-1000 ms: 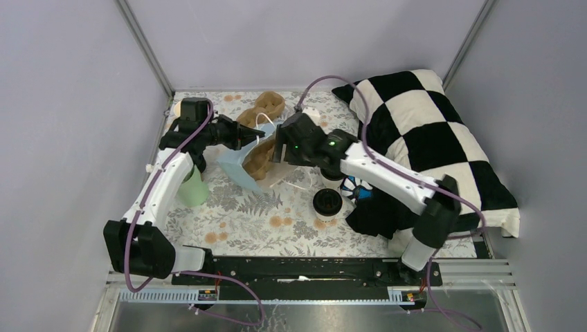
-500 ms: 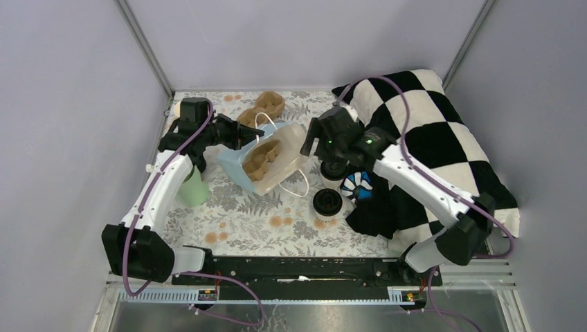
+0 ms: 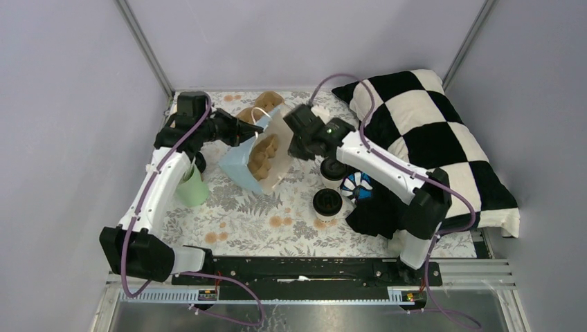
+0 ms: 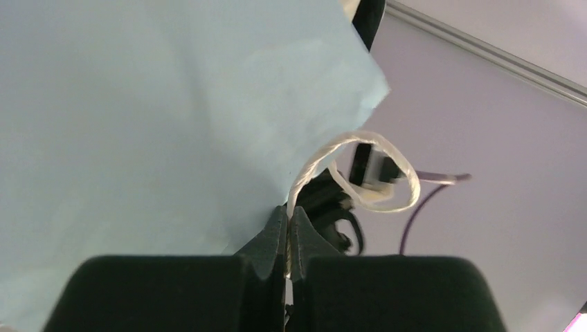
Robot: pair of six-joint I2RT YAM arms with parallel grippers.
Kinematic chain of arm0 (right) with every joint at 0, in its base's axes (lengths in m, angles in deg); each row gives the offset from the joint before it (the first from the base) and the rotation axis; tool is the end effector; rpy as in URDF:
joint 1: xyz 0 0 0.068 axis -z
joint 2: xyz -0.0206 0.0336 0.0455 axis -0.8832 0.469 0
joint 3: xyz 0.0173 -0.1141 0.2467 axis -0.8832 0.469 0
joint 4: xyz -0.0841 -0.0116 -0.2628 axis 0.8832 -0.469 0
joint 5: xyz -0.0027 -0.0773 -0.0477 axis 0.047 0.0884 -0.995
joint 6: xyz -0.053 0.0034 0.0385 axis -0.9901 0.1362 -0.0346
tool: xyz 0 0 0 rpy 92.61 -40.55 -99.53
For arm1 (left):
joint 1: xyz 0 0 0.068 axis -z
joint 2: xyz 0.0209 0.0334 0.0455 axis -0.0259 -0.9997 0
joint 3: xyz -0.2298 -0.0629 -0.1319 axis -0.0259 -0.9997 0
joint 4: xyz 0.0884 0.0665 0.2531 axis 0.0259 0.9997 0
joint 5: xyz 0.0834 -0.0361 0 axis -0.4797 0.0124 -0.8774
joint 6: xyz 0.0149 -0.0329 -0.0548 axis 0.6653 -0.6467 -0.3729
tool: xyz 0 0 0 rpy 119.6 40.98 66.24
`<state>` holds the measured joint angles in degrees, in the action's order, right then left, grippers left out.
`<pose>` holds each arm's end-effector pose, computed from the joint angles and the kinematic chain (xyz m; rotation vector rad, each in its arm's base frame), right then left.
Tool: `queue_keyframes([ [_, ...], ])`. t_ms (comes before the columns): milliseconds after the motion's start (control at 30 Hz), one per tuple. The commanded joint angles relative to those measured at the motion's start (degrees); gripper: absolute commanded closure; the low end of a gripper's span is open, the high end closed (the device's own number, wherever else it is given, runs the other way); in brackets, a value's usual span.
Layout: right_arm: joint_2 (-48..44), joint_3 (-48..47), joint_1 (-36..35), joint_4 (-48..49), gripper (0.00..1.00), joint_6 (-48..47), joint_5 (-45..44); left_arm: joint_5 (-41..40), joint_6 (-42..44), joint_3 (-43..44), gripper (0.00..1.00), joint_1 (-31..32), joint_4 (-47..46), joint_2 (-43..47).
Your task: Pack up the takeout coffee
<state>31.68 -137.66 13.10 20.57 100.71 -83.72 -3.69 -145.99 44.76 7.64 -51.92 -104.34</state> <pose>0.2856 0.3089 0.3049 0.2813 2.4358 0.5735 0.2957 -0.0778 0.3518 -1.1614 2.2522 -1.4610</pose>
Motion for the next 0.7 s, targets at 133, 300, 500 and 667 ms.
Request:
queue_keyframes([
  [133,6.51,-30.8,-2.79,-28.56,1.0,-12.14,-4.28,-4.76,6.6,7.03,1.0,-4.81,11.52,4.95],
  [300,6.71,-34.67,-3.11,-27.72,1.0,-26.8,-4.45,-6.52,6.38,-3.92,1.0,-6.22,15.66,12.13],
  [500,13.17,-47.24,-3.41,-24.24,1.0,-43.04,-0.23,0.46,3.61,-4.67,1.0,-6.05,11.11,13.57],
  [667,5.85,-27.33,-3.41,-9.85,1.0,-45.04,2.82,-4.59,12.93,-0.91,1.0,-6.08,17.92,10.94],
])
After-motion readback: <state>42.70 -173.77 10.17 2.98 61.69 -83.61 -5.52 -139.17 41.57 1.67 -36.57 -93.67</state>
